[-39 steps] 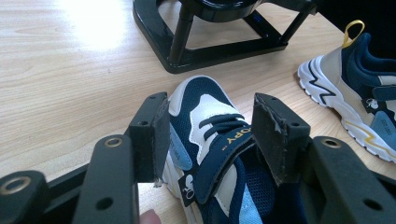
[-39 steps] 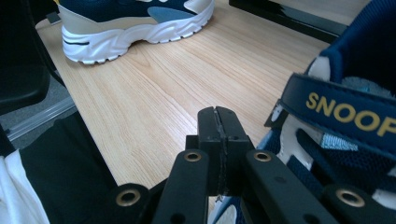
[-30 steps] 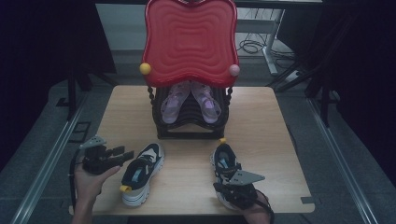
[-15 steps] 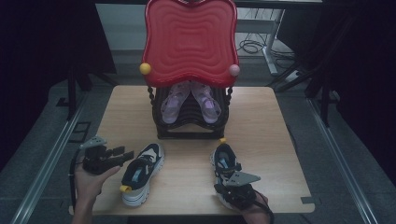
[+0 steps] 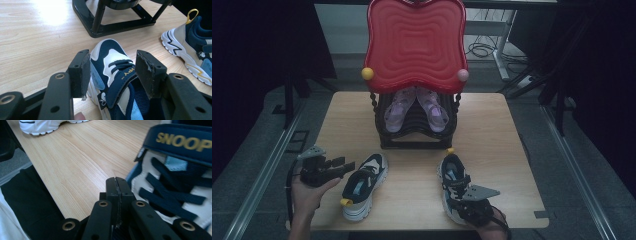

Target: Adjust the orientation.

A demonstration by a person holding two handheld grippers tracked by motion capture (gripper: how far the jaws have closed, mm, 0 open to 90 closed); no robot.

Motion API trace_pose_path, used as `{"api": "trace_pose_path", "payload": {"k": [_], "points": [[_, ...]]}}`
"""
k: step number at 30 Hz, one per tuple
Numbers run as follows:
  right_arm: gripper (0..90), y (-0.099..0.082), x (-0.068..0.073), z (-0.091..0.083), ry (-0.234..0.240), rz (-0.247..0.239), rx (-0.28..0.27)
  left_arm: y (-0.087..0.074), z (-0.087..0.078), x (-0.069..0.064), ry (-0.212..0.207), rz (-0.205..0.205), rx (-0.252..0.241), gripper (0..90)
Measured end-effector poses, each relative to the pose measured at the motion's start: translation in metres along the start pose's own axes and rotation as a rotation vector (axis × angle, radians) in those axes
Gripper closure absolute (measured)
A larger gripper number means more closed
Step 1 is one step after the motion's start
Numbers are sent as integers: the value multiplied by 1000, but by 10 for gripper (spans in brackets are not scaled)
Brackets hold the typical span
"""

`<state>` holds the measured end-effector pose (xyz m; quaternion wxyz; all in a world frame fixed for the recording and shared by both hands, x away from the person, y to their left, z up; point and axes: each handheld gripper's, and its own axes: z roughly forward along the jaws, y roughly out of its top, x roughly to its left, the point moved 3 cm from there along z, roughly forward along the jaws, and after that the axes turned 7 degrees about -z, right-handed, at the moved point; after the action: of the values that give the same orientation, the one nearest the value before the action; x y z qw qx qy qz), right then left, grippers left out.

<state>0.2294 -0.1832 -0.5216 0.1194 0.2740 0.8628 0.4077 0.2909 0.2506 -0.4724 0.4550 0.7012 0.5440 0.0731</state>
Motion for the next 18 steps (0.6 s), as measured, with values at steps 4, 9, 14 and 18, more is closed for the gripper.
{"api": "trace_pose_path", "payload": {"k": [4, 9, 14, 18], "points": [[895, -4, -3, -5, -6, 9, 4, 0, -1, 0, -1, 1, -2, 466], [895, -9, -6, -10, -4, 12, 8, 0, 0, 0, 0, -1, 4, 465], [895, -12, -13, -15, -5, 26, 13, 0, 2, 0, -1, 2, 9, 464], [895, -16, -20, -20, -10, 37, 17, -1, 3, 1, 0, -1, 11, 464]]}}
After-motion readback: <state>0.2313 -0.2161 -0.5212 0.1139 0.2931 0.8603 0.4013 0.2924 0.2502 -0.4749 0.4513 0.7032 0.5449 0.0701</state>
